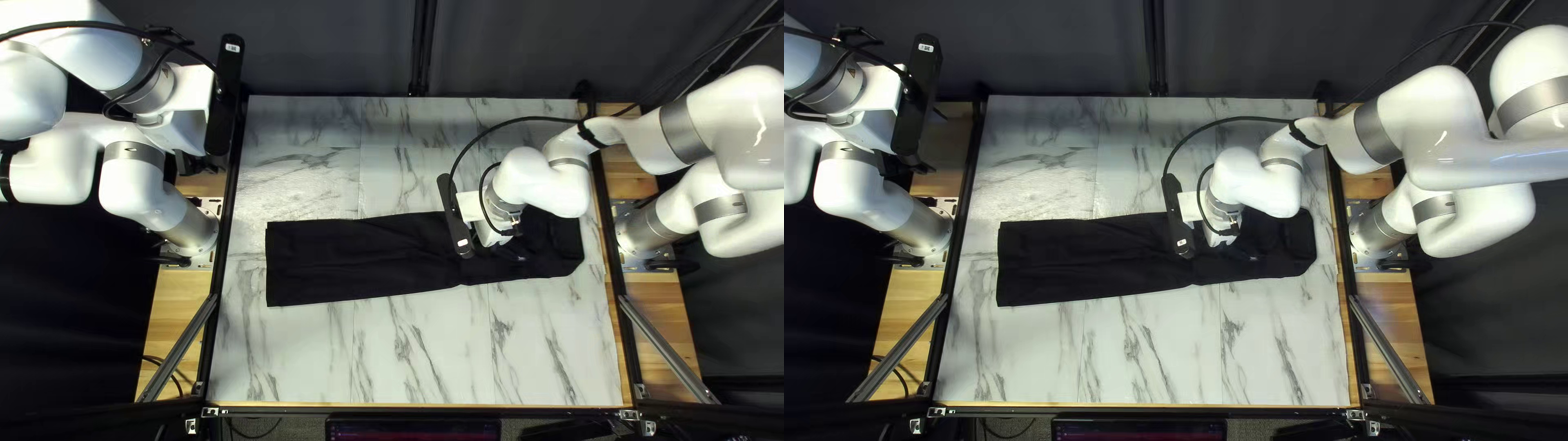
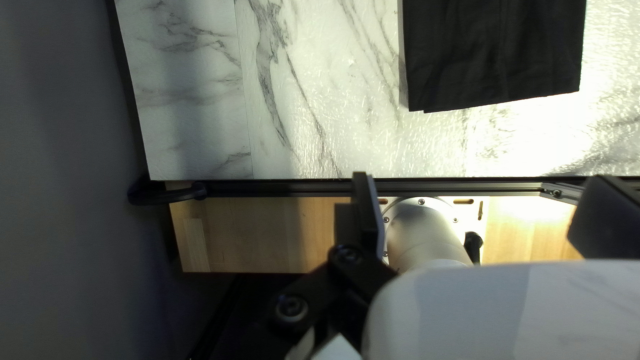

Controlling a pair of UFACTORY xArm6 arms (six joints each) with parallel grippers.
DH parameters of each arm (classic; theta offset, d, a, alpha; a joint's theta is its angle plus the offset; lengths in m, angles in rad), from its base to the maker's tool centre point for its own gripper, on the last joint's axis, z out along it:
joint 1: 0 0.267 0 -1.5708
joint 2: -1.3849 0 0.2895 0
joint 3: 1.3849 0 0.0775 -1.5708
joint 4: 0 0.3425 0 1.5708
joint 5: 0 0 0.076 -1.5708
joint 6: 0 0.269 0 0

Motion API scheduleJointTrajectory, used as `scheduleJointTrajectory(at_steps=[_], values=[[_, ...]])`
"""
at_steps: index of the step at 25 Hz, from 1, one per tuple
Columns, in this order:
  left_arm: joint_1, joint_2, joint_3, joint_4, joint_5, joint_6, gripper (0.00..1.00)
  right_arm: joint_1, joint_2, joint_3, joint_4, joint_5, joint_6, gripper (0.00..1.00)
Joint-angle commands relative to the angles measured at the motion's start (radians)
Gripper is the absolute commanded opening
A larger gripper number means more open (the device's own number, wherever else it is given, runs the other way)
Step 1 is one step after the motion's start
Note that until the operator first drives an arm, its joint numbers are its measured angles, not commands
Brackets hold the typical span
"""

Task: Fold t-shirt

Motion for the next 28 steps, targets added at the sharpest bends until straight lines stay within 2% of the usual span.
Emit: scheduleJointTrajectory(at_steps=[1,5,6,10,16,21,25,28], values=[[0.000,0.000,0.000,0.000,0.000,0.000,1.00,0.035,-0.015,-0.019,-0.044,0.024,0.072,0.04],[0.000,0.000,0.000,0.000,0.000,0.000,1.00,0.068,-0.005,-0.036,-0.068,0.026,0.122,0.05],[0.000,0.000,0.000,0.000,0.000,0.000,1.00,0.071,-0.002,-0.038,-0.068,0.023,0.125,0.10],[0.000,0.000,0.000,0.000,0.000,0.000,1.00,0.073,0.012,-0.044,-0.055,0.017,0.111,1.00],[0.000,0.000,0.000,0.000,0.000,0.000,1.00,0.071,-0.039,-0.029,-0.063,0.050,0.128,1.00],[0.000,0.000,0.000,0.000,0.000,0.000,1.00,0.032,-0.125,0.026,-0.081,0.088,0.129,1.00],[0.000,0.000,0.000,0.000,0.000,0.000,1.00,-0.035,-0.179,0.107,-0.049,0.082,0.060,1.00],[0.000,0.000,0.000,0.000,0.000,0.000,1.00,-0.058,-0.160,0.129,-0.002,0.063,0.000,1.00]])
